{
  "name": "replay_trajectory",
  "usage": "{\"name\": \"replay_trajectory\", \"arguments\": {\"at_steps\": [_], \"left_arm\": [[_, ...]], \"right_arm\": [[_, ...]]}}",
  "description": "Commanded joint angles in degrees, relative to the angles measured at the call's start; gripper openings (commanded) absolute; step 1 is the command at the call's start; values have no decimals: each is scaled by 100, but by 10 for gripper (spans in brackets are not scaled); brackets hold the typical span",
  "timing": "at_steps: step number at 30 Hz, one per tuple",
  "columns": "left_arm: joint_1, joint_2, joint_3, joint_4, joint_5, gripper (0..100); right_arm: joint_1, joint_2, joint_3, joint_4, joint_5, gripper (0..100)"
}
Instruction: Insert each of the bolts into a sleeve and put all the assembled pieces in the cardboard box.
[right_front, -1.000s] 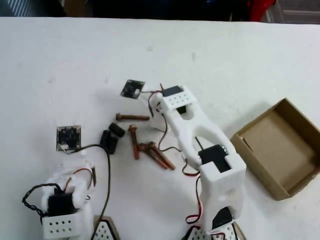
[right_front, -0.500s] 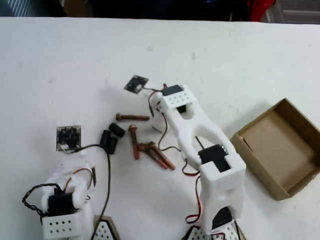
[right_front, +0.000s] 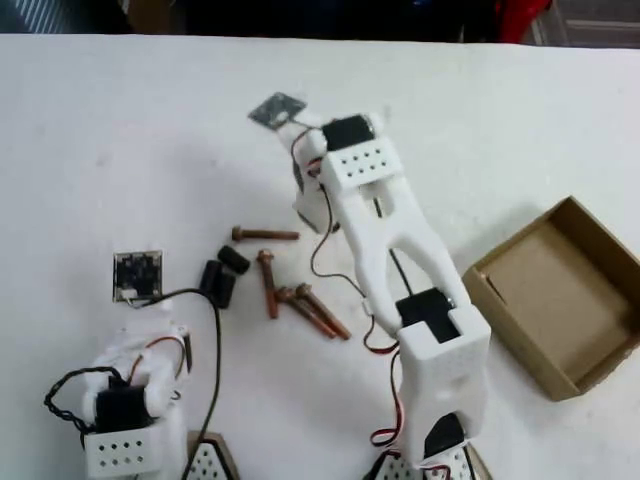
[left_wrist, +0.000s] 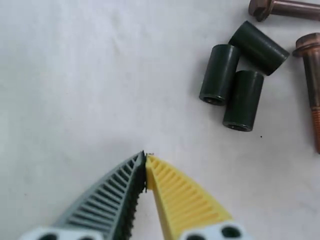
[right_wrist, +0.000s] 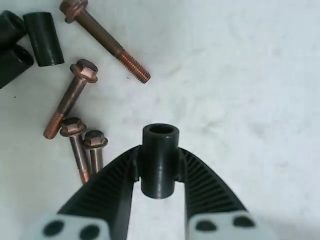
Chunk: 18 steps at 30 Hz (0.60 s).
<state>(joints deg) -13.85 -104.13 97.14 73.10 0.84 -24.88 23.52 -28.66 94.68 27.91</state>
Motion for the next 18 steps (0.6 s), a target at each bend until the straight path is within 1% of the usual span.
{"name": "replay_trajectory", "arguments": {"at_steps": [1,5,8,18], "left_arm": [[-40,-31,-9,-299,-62,22],[-40,-31,-9,-299,-62,22],[-40,-31,-9,-290,-62,23],[-22,-31,-9,-246,-62,23]], "right_arm": [[-22,-198,-1020,646,-44,17],[13,-725,-1090,664,-44,17],[40,-1297,-853,664,-44,17],[57,-3609,1002,505,-53,17]]}}
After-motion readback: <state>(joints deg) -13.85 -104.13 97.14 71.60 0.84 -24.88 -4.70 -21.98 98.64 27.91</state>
